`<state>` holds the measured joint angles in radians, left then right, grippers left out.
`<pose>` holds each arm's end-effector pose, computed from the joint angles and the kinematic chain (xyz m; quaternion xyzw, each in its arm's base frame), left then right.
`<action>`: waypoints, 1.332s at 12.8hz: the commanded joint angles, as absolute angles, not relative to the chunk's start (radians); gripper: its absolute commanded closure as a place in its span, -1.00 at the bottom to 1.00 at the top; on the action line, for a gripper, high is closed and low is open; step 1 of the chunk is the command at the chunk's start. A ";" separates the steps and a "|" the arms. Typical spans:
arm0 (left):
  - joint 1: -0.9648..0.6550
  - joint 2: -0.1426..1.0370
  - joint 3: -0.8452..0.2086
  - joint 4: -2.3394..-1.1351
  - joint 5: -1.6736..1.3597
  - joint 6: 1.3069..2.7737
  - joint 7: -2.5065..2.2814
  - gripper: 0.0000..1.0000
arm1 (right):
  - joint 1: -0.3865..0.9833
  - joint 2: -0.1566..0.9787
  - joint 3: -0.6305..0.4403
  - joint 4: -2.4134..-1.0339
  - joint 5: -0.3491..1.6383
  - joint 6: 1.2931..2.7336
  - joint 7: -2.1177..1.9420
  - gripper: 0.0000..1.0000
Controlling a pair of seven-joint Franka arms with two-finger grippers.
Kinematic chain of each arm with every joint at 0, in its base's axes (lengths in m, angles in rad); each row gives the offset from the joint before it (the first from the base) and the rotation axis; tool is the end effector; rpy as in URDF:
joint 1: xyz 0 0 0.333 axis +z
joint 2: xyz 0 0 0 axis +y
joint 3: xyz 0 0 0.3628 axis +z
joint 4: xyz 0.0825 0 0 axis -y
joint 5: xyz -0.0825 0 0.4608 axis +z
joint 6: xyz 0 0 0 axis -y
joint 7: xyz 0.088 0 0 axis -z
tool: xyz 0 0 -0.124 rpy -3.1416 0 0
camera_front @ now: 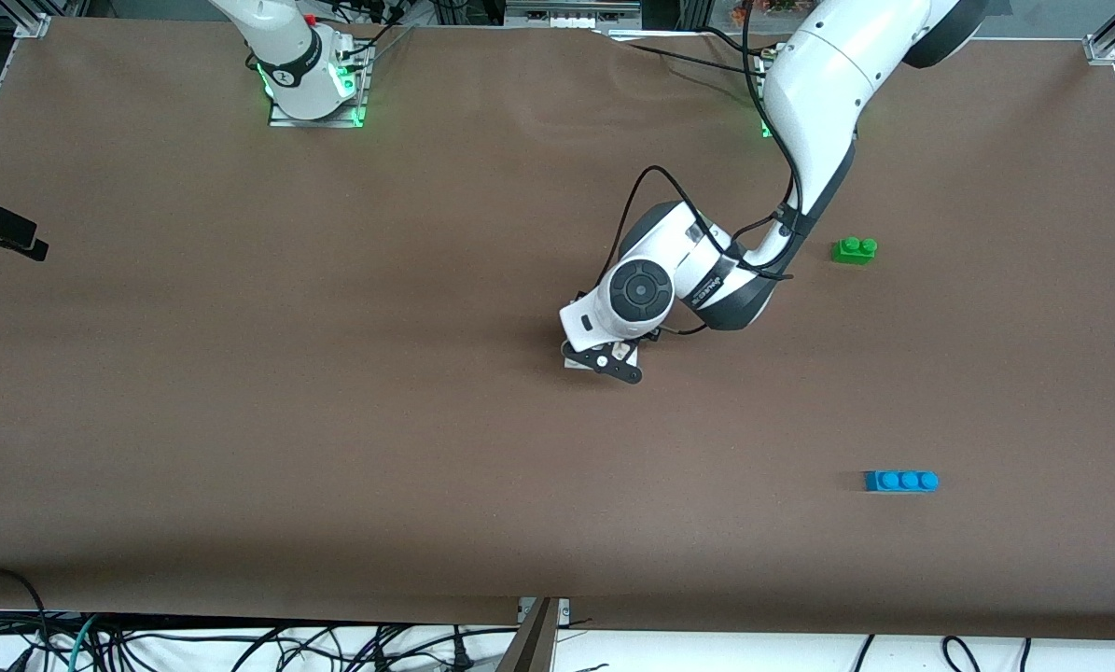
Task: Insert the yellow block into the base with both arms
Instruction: 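Carry the yellow brick with the left gripper over the base plate, then press the yellow brick down onto the base plate studs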
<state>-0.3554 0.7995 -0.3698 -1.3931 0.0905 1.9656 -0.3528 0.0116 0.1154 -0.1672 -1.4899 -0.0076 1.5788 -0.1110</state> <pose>0.6399 -0.4857 0.2153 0.9778 -0.1650 -0.1237 0.0369 0.6640 -0.0987 0.6252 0.9996 -0.0218 -0.0141 0.0116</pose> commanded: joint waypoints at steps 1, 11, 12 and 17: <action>-0.383 0.818 -0.362 -1.368 0.100 1.963 -0.406 0.25 | 0.012 0.107 -0.163 -1.491 -0.021 1.575 -0.121 -0.99; -0.390 0.833 -0.359 -1.385 0.112 1.962 -0.557 0.23 | 0.012 0.109 -0.163 -1.489 -0.023 1.577 -0.121 -0.99; -0.388 0.834 -0.359 -1.385 0.112 1.962 -0.557 0.20 | 0.012 0.109 -0.163 -1.489 -0.023 1.577 -0.121 -0.99; -0.385 0.822 -0.359 -1.381 0.112 1.953 -0.557 -1.00 | 0.012 0.112 -0.161 -1.490 -0.037 1.578 -0.120 -0.99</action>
